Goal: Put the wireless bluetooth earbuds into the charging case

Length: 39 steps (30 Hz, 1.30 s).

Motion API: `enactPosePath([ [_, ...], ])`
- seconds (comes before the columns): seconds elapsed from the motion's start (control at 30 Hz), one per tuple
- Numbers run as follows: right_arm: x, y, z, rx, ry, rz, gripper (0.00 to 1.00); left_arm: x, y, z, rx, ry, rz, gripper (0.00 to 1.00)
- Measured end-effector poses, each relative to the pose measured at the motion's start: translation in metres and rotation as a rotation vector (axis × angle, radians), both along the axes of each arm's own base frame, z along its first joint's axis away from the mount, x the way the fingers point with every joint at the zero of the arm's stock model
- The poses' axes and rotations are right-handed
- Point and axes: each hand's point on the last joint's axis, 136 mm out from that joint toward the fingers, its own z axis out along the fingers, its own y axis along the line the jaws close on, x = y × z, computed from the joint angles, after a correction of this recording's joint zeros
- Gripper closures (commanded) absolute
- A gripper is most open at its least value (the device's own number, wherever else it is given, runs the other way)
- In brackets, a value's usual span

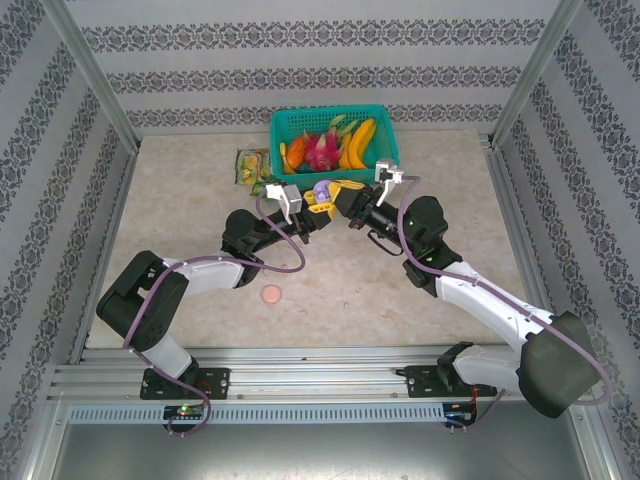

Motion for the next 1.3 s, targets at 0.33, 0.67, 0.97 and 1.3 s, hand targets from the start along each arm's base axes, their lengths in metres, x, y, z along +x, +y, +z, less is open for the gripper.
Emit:
enactPosePath([
  [0.33,-0.001,-0.001,-0.007,-0.013,0.002,0.013,0.84,0.001,-0.001,-0.005,0.014,0.021,-0.001,1.00],
  [0.67,0.000,-0.001,-0.012,-0.023,0.007,0.029,0.82,0.003,-0.002,-0.009,0.024,0.036,0.001,1.00],
  [0.97,0.000,-0.001,-0.012,-0.027,0.005,0.035,0.64,0.004,-0.002,-0.011,0.028,0.045,0.004,1.00],
  [1.3,0.007,-0.006,-0.026,-0.044,0.071,0.016,0.41,0.004,-0.001,-0.008,0.020,0.036,0.007,1.00],
])
